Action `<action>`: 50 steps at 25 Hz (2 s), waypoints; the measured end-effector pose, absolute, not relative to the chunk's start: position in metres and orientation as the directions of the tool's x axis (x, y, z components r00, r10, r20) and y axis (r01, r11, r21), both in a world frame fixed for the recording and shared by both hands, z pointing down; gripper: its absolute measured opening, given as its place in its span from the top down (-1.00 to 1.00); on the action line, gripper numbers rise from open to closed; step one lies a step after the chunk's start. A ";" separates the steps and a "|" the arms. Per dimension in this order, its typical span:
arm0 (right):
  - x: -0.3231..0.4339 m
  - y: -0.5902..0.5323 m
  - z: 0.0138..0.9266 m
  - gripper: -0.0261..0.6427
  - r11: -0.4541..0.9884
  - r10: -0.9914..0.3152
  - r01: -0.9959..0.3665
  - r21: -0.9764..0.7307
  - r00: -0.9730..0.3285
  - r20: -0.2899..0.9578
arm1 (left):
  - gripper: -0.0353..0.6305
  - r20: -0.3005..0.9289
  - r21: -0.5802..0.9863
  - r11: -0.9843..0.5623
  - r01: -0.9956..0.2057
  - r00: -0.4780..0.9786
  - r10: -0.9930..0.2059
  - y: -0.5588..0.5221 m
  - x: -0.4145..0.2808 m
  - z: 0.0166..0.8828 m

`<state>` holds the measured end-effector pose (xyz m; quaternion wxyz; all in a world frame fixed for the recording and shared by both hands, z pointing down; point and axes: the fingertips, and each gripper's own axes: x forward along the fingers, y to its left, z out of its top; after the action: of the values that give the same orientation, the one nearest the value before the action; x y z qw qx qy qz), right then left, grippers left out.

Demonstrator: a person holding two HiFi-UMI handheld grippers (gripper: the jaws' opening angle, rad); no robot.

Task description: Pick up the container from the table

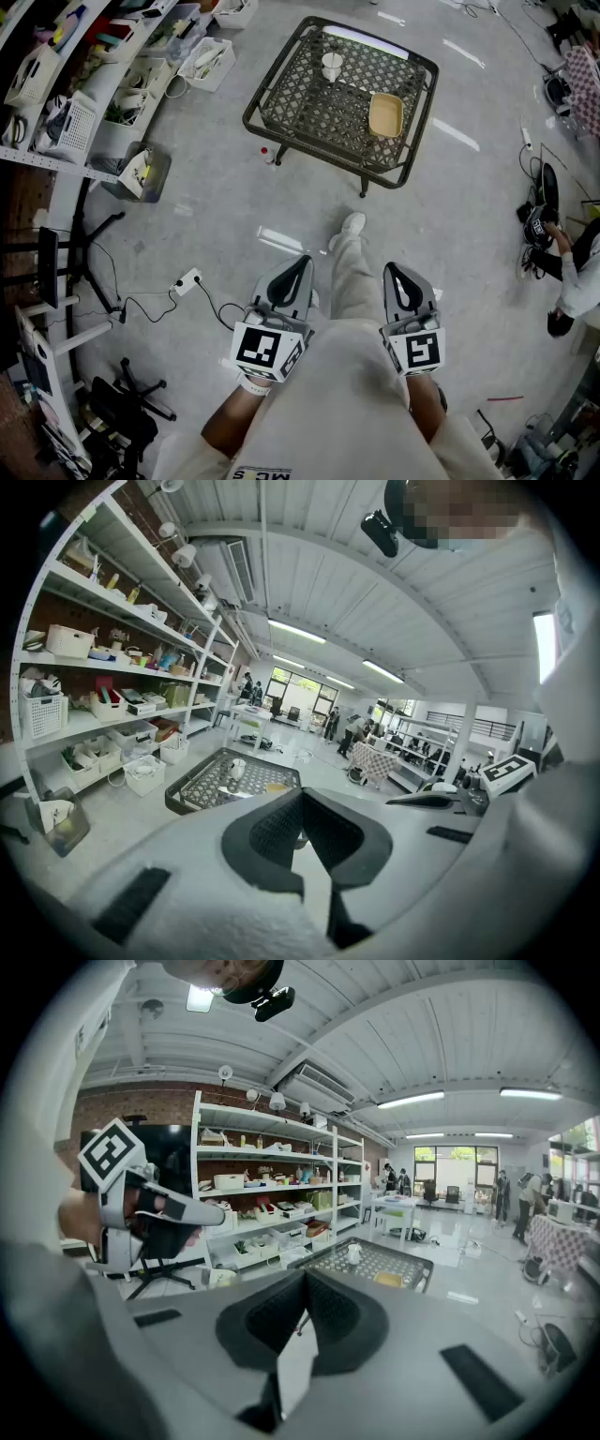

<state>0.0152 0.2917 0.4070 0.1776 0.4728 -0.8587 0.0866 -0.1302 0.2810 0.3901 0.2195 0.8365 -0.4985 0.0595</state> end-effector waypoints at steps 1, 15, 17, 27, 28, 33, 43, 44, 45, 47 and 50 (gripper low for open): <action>0.019 0.307 0.406 0.87 0.546 -0.774 -0.838 0.014 -0.498 0.392 | 0.82 0.319 0.293 -0.413 -0.862 0.495 -0.808 0.293 -0.124 0.387; 0.068 0.346 0.386 0.87 0.592 -0.735 -0.797 -0.122 -0.595 0.325 | 0.82 0.299 0.247 -0.451 -0.857 0.511 -0.806 0.348 -0.040 0.365; 0.082 0.344 0.387 0.87 0.580 -0.739 -0.799 -0.158 -0.598 0.309 | 0.82 0.295 0.238 -0.454 -0.858 0.509 -0.808 0.347 -0.026 0.361; 0.165 0.335 0.385 0.87 0.556 -0.770 -0.810 -0.189 -0.587 0.252 | 0.82 0.305 0.198 -0.473 -0.859 0.512 -0.803 0.334 0.048 0.358; 0.172 0.336 0.388 0.87 0.562 -0.765 -0.805 -0.189 -0.593 0.252 | 0.82 0.306 0.200 -0.467 -0.861 0.508 -0.805 0.335 0.056 0.361; 0.199 0.328 0.398 0.87 0.575 -0.755 -0.795 -0.194 -0.607 0.250 | 0.82 0.326 0.208 -0.438 -0.874 0.484 -0.812 0.330 0.082 0.374; 0.199 0.267 0.393 0.87 0.553 -0.776 -0.811 -0.192 -0.585 0.234 | 0.82 0.328 0.242 -0.440 -0.865 0.500 -0.802 0.270 0.085 0.383; 0.197 0.258 0.394 0.87 0.549 -0.779 -0.814 -0.192 -0.581 0.235 | 0.82 0.322 0.246 -0.444 -0.862 0.505 -0.801 0.259 0.083 0.383; 0.194 0.248 0.394 0.87 0.544 -0.782 -0.817 -0.191 -0.576 0.237 | 0.82 0.318 0.248 -0.449 -0.859 0.509 -0.800 0.247 0.080 0.382; 0.186 0.228 0.393 0.87 0.536 -0.788 -0.824 -0.185 -0.566 0.241 | 0.82 0.312 0.253 -0.456 -0.853 0.518 -0.797 0.221 0.073 0.380; 0.172 0.193 0.386 0.87 0.523 -0.799 -0.835 -0.171 -0.550 0.245 | 0.82 0.298 0.254 -0.478 -0.841 0.539 -0.788 0.179 0.066 0.376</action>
<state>0.1720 0.1932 0.3861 0.0678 0.4697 -0.8699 0.1348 0.0659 0.1787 0.3756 0.1870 0.8569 -0.4751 0.0701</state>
